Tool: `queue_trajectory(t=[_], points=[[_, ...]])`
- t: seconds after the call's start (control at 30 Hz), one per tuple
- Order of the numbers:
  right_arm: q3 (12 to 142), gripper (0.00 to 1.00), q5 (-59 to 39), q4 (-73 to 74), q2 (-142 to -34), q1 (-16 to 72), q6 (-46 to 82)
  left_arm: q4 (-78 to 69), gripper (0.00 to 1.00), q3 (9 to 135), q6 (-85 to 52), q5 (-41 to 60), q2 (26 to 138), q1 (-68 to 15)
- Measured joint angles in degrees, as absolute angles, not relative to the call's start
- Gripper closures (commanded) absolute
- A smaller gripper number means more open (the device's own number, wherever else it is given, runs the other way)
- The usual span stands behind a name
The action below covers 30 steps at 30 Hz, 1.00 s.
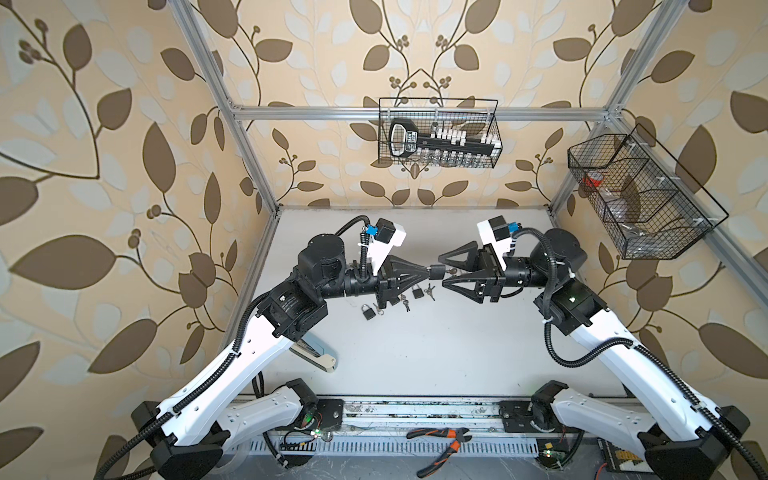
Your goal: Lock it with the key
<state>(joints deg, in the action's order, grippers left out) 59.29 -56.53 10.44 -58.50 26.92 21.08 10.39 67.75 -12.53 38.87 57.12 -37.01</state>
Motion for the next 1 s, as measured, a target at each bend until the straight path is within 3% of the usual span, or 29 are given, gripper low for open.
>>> queue_trajectory(t=[0.17, 0.53, 0.57, 0.7, 1.0], points=[[53.36, 0.24, -58.26, 20.75, -57.76, 22.35, 31.44, 6.61, 1.00, 65.28, -17.08, 40.69, 56.51, -31.79], [54.61, 0.27, -61.54, 25.91, -59.96, 22.33, 39.77, 3.09, 1.00, 65.25, -19.27, 47.22, 57.10, -31.81], [55.13, 0.29, -61.54, 25.91, -60.38, 22.33, 40.12, 3.07, 1.00, 65.25, -19.38, 47.70, 57.21, -31.81], [56.29, 0.52, -61.89, 25.65, -61.60, 22.37, 41.58, 2.87, 1.00, 65.25, -19.68, 49.04, 57.80, -31.81], [57.23, 0.78, -63.13, 24.58, -63.09, 23.90, 41.91, 2.74, 1.00, 65.25, -19.73, 50.52, 58.65, -31.81]])
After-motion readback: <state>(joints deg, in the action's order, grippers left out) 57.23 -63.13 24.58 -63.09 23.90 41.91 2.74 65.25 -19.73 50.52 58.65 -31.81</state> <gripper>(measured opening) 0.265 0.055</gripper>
